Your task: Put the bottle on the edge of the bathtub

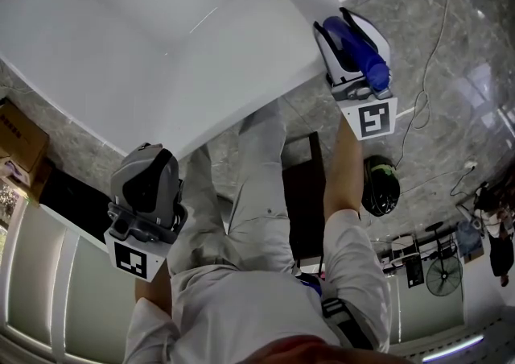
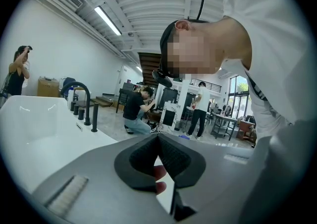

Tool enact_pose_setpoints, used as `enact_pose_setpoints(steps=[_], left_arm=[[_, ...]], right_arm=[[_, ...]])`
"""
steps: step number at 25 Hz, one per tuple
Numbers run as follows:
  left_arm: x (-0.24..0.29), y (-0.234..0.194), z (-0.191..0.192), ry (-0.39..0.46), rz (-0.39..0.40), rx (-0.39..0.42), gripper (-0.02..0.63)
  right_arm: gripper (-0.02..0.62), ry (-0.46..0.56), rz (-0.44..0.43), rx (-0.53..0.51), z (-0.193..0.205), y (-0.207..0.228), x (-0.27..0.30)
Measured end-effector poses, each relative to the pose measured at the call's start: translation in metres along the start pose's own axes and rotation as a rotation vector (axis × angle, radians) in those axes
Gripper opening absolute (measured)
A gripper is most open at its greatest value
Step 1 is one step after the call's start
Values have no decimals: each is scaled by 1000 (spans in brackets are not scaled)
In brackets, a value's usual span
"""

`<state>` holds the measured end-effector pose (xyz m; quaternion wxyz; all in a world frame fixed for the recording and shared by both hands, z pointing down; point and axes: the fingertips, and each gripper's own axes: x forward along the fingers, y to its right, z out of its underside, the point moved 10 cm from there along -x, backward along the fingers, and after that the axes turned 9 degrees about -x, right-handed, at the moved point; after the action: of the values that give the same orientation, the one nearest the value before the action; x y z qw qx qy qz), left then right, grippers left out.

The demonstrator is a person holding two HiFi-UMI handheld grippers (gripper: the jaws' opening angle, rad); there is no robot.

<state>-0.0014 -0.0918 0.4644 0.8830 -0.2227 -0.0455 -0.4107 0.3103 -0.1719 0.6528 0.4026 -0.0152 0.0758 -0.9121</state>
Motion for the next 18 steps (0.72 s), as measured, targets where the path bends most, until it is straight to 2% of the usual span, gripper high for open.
enact_pose_setpoints(steps=[10, 18], left_arm=[[2, -4, -5, -4, 9, 22, -2], [-10, 4, -28, 28, 34, 50, 0]], right_arm=[[200, -8, 24, -6, -12, 5, -6], [243, -7, 42, -27, -62, 4, -6]])
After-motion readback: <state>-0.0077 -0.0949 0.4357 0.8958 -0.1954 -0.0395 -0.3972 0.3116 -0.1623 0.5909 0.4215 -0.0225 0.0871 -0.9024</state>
